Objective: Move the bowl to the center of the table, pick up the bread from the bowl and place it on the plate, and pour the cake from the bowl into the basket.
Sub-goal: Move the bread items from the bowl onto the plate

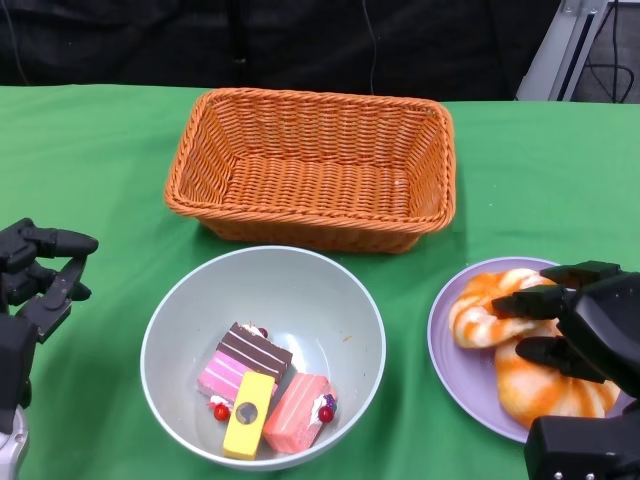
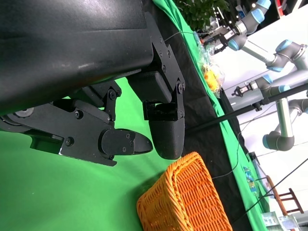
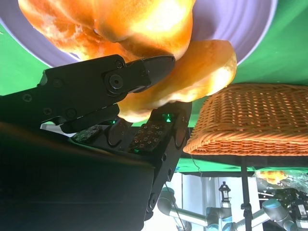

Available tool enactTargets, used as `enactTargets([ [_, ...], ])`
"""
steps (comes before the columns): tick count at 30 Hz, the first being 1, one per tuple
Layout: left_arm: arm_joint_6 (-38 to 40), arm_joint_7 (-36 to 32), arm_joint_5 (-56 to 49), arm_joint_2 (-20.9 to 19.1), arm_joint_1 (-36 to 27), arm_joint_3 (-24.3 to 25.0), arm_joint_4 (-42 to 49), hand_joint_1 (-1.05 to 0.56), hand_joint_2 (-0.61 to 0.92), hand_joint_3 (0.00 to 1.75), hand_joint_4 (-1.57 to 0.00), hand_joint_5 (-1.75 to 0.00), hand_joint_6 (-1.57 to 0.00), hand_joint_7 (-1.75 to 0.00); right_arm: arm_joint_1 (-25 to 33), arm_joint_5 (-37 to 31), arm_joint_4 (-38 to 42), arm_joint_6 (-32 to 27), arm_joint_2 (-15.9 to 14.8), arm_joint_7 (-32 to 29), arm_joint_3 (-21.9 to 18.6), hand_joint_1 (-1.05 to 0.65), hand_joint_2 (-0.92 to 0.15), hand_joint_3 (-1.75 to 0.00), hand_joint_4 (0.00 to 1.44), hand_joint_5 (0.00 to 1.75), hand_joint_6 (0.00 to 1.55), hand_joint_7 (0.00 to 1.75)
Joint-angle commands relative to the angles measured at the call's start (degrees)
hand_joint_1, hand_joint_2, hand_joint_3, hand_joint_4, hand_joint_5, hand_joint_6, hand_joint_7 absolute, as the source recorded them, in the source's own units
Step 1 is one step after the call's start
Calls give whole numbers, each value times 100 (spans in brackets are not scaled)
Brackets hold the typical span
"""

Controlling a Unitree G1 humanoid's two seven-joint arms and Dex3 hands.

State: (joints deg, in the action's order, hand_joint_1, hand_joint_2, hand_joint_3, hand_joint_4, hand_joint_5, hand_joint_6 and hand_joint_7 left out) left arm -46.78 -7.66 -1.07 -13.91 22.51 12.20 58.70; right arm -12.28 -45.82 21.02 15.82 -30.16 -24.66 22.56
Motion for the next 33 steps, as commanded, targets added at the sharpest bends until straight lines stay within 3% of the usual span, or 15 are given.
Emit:
enactTargets([
  [1,-20,32,32,-112,52,31,46,-11,92,29,-86,-127,-90,-88,118,-6,-189,-139,14,90,-133,-56,-90,-1,66,1,80,0],
  [9,-5,40,34,-106,60,38,59,-12,92,30,-86,-126,-91,-86,190,68,-367,-203,166,69,-301,-53,-89,0,54,0,72,0],
  [21,-18,58,36,-117,75,37,74,-11,92,30,-87,-126,-92,-87,364,172,-872,-242,264,262,-559,-55,-90,-1,52,0,72,0],
  [25,-17,63,32,-118,69,30,60,-11,92,30,-87,-126,-91,-87,580,302,-1526,-387,283,625,-701,-57,-91,-1,51,0,70,0],
  [33,-11,40,23,-117,78,30,74,-11,92,30,-87,-126,-91,-87,1097,820,-3125,-837,282,2003,-1015,-60,-92,-1,52,2,72,1],
])
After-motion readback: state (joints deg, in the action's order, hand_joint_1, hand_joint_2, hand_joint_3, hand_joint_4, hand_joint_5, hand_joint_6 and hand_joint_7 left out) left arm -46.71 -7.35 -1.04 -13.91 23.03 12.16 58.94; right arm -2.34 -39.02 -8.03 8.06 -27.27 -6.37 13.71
